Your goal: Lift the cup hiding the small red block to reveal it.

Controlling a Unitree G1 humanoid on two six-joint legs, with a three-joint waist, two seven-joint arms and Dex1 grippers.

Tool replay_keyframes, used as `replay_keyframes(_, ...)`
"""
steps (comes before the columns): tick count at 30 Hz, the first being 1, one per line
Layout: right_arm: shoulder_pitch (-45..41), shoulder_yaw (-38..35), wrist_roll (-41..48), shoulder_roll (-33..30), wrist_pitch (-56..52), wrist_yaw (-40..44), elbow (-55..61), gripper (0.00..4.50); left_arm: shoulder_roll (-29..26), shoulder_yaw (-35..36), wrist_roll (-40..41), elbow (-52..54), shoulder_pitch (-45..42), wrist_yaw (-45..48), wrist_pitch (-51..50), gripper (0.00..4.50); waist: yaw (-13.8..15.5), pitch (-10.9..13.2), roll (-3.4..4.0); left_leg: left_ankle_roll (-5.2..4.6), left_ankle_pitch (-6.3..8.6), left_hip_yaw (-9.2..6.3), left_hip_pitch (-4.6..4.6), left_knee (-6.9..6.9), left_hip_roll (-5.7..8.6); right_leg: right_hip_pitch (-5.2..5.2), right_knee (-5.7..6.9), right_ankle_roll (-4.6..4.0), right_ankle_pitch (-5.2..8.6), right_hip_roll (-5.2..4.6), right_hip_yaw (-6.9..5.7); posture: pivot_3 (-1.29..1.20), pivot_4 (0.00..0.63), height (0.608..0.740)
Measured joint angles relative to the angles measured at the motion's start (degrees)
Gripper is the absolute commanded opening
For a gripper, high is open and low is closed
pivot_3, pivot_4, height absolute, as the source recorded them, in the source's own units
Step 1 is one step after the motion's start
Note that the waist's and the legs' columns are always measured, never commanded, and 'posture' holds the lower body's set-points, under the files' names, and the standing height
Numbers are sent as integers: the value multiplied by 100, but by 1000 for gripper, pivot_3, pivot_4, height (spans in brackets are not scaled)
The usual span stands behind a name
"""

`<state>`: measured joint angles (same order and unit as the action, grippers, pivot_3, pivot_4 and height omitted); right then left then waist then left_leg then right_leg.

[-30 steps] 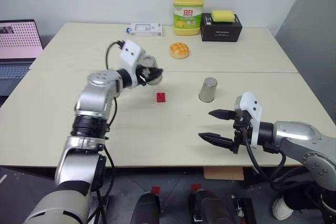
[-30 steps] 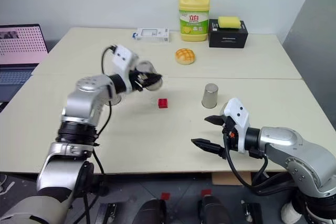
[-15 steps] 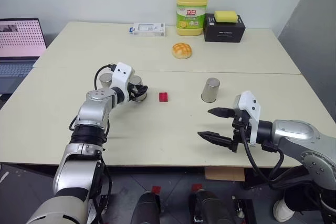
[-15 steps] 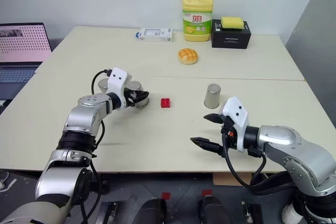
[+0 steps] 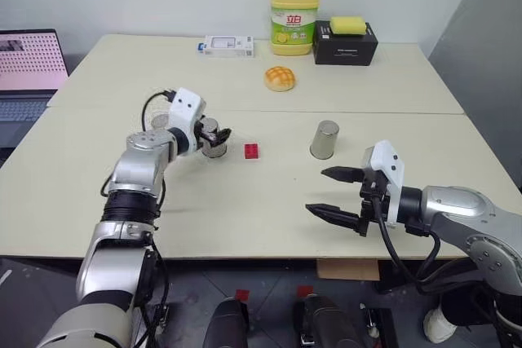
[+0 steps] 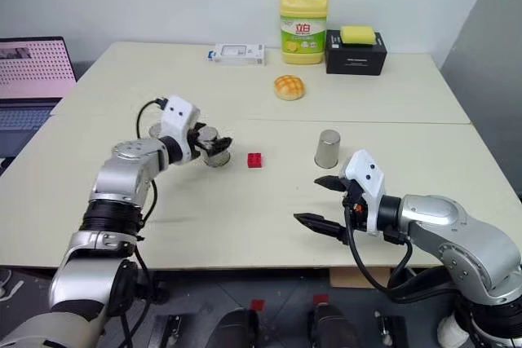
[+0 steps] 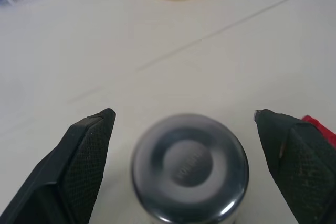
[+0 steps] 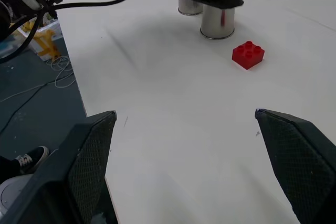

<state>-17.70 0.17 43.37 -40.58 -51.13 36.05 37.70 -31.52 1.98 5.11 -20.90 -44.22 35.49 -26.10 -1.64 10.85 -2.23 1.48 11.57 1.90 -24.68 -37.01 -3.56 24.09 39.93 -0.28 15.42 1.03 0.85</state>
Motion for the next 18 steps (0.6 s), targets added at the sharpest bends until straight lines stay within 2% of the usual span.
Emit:
replay_keyframes(6,25,16,-303,-4,393,67,-60,4500,-822,79,90,1576,685,373,-19,4494,-1,0,0,0,0,2,6,1,-4,-2,1,0,0,-5,2,0,150,740)
replay_keyframes(9,33,7,-400,-57,517,168,-204,4500,-1249,267,512,2254,1166,935,-388,4494,-6,0,0,0,0,2,9,0,-8,-2,2,0,0,-9,6,0,150,740)
replay_keyframes(11,86,-129,-374,-229,529,365,-326,4500,-1850,575,1091,2883,1839,1612,-877,4494,-34,0,1,0,0,4,13,6,-12,1,1,-1,1,-13,13,0,150,740)
replay_keyframes(15,128,-430,-297,-453,538,627,-499,4500,-2520,1095,1545,3297,2652,2301,-1176,4494,-4,1,1,0,0,0,21,7,-13,-5,1,-8,6,-15,0,0,150,740)
replay_keyframes(18,125,-544,-272,-510,550,754,-592,4500,-2659,1259,1662,3362,2815,2456,-1196,4494,39,1,2,0,0,1,22,6,-13,-9,2,-11,7,-17,-3,0,150,740)
